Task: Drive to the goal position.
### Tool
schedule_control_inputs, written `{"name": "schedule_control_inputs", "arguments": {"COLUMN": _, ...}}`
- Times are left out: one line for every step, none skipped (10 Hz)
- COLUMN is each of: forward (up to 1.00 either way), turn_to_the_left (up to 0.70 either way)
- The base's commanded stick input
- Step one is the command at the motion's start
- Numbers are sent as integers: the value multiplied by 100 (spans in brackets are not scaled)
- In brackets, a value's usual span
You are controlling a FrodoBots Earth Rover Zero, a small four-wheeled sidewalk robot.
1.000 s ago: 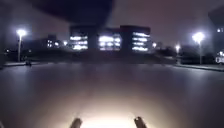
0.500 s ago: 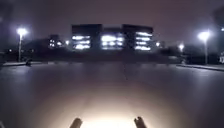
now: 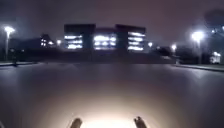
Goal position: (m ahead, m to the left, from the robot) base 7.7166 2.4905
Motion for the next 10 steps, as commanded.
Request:
{"name": "schedule_control_inputs", "arguments": {"forward": 100, "turn_to_the_left": 0}}
{"name": "schedule_control_inputs", "arguments": {"forward": 100, "turn_to_the_left": 0}}
{"name": "schedule_control_inputs", "arguments": {"forward": 100, "turn_to_the_left": 0}}
{"name": "schedule_control_inputs", "arguments": {"forward": 100, "turn_to_the_left": 0}}
{"name": "schedule_control_inputs", "arguments": {"forward": 100, "turn_to_the_left": 0}}
{"name": "schedule_control_inputs", "arguments": {"forward": 100, "turn_to_the_left": 0}}
{"name": "schedule_control_inputs", "arguments": {"forward": 100, "turn_to_the_left": 0}}
{"name": "schedule_control_inputs", "arguments": {"forward": 100, "turn_to_the_left": 0}}
{"name": "schedule_control_inputs", "arguments": {"forward": 100, "turn_to_the_left": 0}}
{"name": "schedule_control_inputs", "arguments": {"forward": 100, "turn_to_the_left": 0}}
